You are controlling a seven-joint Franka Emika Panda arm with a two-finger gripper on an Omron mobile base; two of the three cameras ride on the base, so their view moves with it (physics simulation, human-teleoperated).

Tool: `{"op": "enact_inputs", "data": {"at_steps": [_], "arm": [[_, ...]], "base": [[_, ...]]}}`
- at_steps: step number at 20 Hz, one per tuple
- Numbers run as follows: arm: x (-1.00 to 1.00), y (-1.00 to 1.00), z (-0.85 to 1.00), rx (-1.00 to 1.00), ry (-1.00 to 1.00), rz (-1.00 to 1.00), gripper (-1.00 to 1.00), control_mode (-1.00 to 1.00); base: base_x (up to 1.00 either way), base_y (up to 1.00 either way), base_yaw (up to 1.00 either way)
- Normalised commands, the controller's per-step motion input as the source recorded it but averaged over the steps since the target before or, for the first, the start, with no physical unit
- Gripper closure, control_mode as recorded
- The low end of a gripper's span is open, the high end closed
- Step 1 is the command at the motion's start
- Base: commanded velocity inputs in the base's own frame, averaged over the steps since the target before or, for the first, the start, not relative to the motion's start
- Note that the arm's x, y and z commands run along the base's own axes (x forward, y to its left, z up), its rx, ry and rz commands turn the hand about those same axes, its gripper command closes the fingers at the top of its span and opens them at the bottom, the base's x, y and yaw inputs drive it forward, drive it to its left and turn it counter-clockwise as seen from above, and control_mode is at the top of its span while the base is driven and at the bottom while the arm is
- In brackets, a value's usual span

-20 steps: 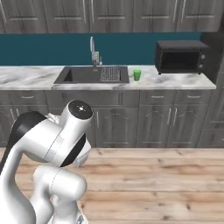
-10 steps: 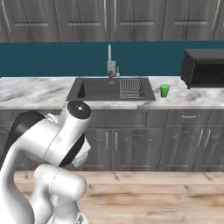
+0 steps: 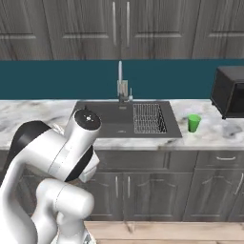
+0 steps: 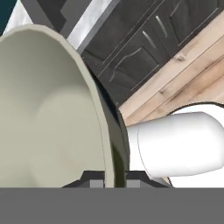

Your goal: Pick the cup and bowl from the counter and place them on the counter next to the sink.

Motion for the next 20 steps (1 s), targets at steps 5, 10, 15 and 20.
{"op": "enact_inputs", "data": {"at_steps": [5,10,15,20], "arm": [[0.00,0.00,0.00,0.00,0.00,0.00,1.00,1.00],[0.00,0.00,0.00,0.00,0.00,0.00,1.00,1.00],[0.00,0.00,0.00,0.00,0.00,0.00,1.00,1.00],[0.00,0.00,0.00,0.00,0.00,0.00,1.00,1.00]], "base": [[1.00,0.79,0.00],[0.52,0.33,0.03],[0.00,0.00,0.00],[0.00,0.00,0.00]]}}
